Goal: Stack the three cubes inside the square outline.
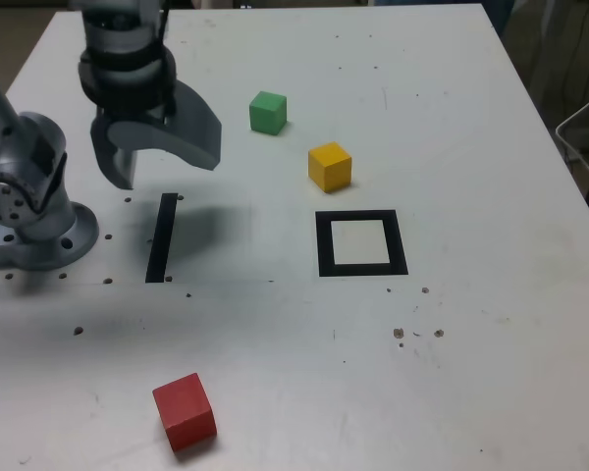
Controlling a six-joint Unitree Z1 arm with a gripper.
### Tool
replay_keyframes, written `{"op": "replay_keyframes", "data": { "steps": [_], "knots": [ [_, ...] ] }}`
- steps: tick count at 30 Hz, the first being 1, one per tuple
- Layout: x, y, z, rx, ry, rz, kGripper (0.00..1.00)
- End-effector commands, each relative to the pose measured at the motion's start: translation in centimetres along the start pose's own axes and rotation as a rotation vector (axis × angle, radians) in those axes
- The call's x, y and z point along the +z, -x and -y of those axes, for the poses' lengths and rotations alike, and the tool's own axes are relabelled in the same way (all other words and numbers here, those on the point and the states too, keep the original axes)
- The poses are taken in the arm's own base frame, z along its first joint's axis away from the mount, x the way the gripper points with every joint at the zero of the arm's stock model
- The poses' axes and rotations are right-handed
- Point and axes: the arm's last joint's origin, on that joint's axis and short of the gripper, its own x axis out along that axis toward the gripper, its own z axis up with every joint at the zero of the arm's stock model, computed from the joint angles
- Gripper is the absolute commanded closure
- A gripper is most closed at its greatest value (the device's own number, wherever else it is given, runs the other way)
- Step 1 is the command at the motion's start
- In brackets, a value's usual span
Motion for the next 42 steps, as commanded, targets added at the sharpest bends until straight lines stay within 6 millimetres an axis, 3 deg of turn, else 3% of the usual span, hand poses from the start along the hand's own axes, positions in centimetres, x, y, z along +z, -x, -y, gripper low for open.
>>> {"op": "replay_keyframes", "data": {
  "steps": [1, 9, 25, 34, 42],
  "knots": [
    [0.0, 0.2, 0.1, -0.027, 0.001, -0.002, 0.01],
    [-0.1, 0.7, 1.6, -0.139, -0.007, -0.003, 0.01],
    [0.1, 3.6, 7.6, -0.226, 0.093, -0.009, 0.01],
    [0.3, 5.3, 12.5, -0.241, 0.082, 0.013, 0.01],
    [0.0, 5.4, 17.0, -0.227, 0.032, -0.008, 0.02]
  ]
}}
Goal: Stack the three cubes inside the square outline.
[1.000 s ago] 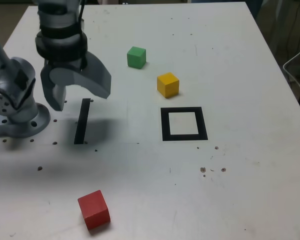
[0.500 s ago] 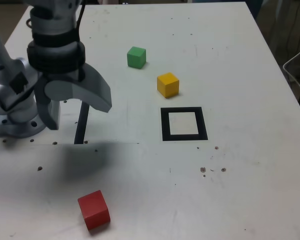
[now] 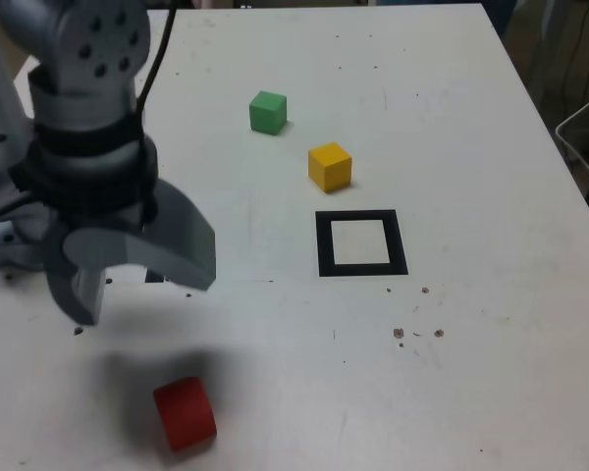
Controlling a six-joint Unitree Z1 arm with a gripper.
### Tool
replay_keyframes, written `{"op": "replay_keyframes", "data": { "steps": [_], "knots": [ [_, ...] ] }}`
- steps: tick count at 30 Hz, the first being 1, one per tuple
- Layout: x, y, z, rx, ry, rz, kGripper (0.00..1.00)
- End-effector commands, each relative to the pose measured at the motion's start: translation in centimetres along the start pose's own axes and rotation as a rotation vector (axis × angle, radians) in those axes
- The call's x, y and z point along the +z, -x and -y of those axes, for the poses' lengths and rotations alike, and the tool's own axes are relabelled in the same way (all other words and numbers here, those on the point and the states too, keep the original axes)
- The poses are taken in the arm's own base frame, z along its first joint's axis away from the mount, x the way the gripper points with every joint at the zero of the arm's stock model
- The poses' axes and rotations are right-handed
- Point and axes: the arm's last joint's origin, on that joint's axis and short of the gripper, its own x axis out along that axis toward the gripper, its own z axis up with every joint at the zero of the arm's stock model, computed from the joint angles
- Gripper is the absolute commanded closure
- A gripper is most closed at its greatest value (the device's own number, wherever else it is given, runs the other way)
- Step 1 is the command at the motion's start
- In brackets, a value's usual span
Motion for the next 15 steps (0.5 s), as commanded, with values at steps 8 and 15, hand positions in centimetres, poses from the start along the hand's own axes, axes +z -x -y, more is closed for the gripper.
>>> {"op": "replay_keyframes", "data": {
  "steps": [8, 15],
  "knots": [
    [0.8, -2.0, 4.5, 0.006, -0.045, -0.043, 0.03],
    [1.9, -2.9, 6.0, -0.011, 0.005, -0.038, 0.05]
  ]
}}
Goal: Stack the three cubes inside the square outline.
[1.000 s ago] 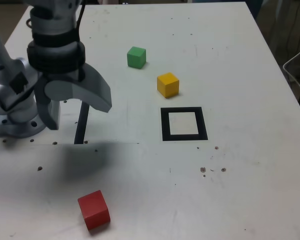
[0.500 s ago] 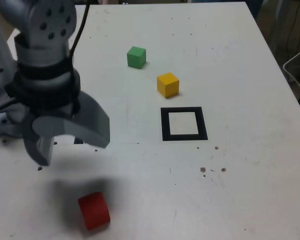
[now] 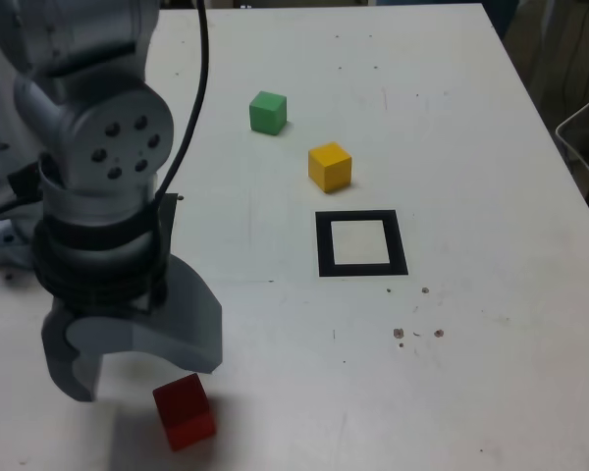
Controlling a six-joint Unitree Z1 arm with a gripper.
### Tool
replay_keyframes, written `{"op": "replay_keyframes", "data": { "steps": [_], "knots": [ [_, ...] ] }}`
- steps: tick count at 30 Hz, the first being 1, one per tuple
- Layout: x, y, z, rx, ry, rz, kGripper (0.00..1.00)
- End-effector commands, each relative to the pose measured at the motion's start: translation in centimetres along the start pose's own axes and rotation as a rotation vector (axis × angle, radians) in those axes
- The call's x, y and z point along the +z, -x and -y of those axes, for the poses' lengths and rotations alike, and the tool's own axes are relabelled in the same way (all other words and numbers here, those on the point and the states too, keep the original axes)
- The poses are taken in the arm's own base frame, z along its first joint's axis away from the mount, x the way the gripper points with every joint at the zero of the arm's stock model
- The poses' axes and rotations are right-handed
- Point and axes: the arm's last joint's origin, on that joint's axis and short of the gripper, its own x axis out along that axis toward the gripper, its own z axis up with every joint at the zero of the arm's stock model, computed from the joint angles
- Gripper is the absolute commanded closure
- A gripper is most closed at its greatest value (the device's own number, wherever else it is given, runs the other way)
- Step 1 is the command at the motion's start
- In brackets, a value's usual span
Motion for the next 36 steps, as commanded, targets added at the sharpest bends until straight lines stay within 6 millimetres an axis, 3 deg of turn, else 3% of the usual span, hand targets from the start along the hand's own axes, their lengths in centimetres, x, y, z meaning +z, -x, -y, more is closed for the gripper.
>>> {"op": "replay_keyframes", "data": {
  "steps": [1, 7, 13, 19, 26, 36],
  "knots": [
    [0.7, -0.5, 0.9, -0.014, 0.011, 0.008, 0.06],
    [1.9, -1.8, 2.4, -0.021, 0.019, -0.005, 0.07],
    [2.8, -2.6, 2.6, 0.003, 0.038, -0.019, 0.13],
    [3.6, -2.7, 2.1, 0.014, 0.051, -0.022, 0.26],
    [3.7, -2.9, 2.0, 0.018, 0.061, -0.028, 0.48],
    [3.8, -2.9, 2.1, 0.005, 0.059, -0.012, 0.63]
  ]
}}
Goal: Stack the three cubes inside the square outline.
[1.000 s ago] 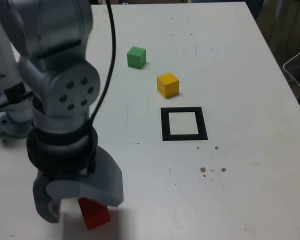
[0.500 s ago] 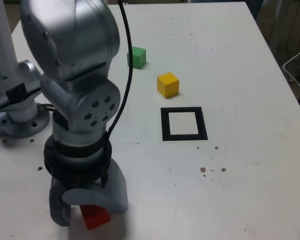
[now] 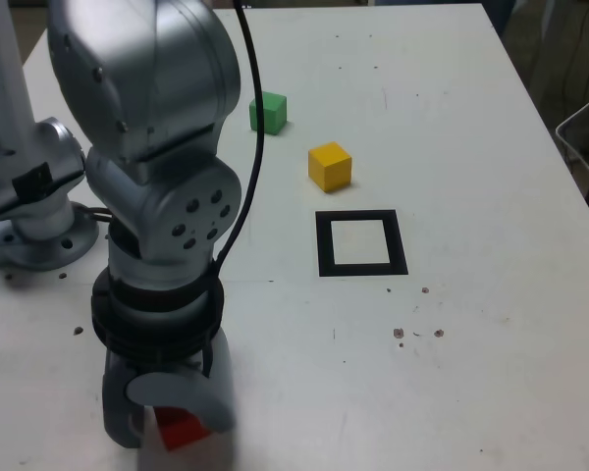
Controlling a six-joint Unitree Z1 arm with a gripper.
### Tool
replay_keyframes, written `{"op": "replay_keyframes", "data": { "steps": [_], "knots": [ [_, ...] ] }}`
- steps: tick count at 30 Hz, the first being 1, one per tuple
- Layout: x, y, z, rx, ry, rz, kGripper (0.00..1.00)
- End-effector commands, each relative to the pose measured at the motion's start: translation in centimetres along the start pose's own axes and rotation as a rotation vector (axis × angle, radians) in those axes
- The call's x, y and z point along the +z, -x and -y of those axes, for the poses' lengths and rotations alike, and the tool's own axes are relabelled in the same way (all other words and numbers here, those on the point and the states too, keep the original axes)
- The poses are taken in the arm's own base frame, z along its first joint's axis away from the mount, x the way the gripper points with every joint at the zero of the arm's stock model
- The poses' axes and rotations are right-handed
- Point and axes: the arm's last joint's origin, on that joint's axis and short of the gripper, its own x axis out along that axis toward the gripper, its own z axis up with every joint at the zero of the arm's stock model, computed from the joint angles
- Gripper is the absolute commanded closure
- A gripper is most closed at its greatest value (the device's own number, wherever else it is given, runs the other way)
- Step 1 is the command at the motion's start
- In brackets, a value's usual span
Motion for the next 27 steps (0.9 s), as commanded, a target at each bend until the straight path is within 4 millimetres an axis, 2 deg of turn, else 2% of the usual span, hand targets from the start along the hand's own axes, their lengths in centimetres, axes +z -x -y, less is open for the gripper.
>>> {"op": "replay_keyframes", "data": {
  "steps": [1, 14, 19, 27],
  "knots": [
    [0.1, -0.1, 0.0, 0.004, 0.002, 0.005, 0.65],
    [0.0, 0.8, -0.5, 0.02, -0.015, 0.053, 0.8],
    [0.7, 2.6, -2.2, 0.049, -0.023, 0.076, 0.81],
    [3.5, 5.0, -6.2, 0.084, -0.081, 0.098, 0.81]
  ]
}}
